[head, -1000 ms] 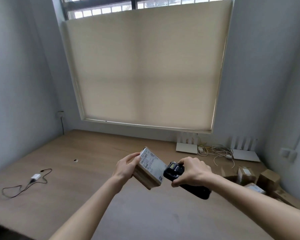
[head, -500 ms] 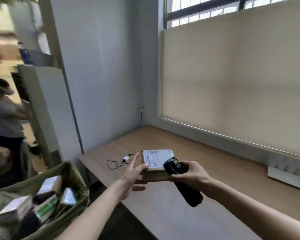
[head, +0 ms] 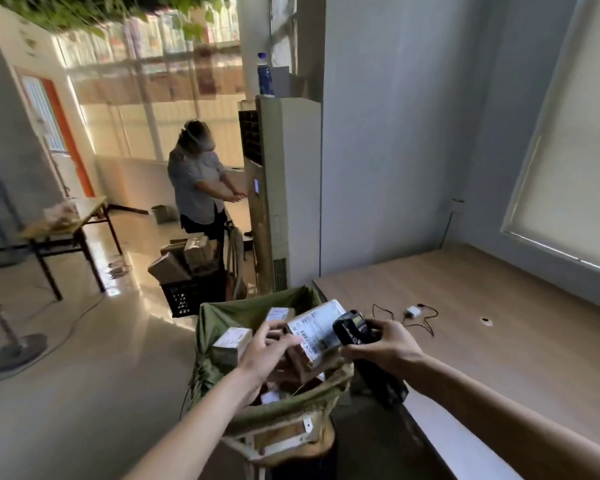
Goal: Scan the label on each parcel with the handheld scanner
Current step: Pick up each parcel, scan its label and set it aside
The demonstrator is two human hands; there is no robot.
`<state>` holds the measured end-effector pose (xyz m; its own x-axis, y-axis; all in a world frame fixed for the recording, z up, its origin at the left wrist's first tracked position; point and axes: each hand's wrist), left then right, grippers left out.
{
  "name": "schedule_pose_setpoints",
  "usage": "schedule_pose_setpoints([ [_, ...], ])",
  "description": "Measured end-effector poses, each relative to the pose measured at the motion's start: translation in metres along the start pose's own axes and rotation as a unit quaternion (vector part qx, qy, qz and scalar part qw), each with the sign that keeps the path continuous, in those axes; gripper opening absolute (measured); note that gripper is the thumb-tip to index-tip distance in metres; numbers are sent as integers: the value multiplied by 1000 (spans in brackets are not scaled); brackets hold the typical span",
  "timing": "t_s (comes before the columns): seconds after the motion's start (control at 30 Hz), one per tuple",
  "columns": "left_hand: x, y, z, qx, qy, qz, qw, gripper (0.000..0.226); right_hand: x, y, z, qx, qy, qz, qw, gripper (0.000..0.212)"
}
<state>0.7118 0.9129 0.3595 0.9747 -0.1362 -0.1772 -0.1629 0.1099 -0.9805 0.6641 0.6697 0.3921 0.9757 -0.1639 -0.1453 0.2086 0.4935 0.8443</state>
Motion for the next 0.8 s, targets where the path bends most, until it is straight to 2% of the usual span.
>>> schedule_pose_setpoints([
  [0.2,79,39,57,-15,-70,47,996,29,107,9,-94,28,53,-3,998,55],
  [0.27,111,54,66,-22,-71,79,994,42,148,6,-117,32,65,-13,997,54],
  [0.37,167,73,75,7,-55,122,991,72,209,0,-143,33,93,-18,995,52],
  [0.47,224,95,77,39,-44,149,987,94,267,-14,-160,22,111,-33,993,58],
  [0.67,315,133,62,116,-20,171,978,91,360,-53,-168,-36,120,-43,991,55],
  [0.8,353,143,45,190,47,178,964,84,396,-77,-165,-93,118,-57,987,58],
])
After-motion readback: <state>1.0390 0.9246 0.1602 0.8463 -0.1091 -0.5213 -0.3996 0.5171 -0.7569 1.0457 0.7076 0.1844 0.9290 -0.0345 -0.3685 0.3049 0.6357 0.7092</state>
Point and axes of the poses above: each hand's wrist, its own x-axis towards the middle knuckle, its own z-axis out of the back of the hand, y = z × x, and after that the axes turned 2 degrees about -z, right-handed
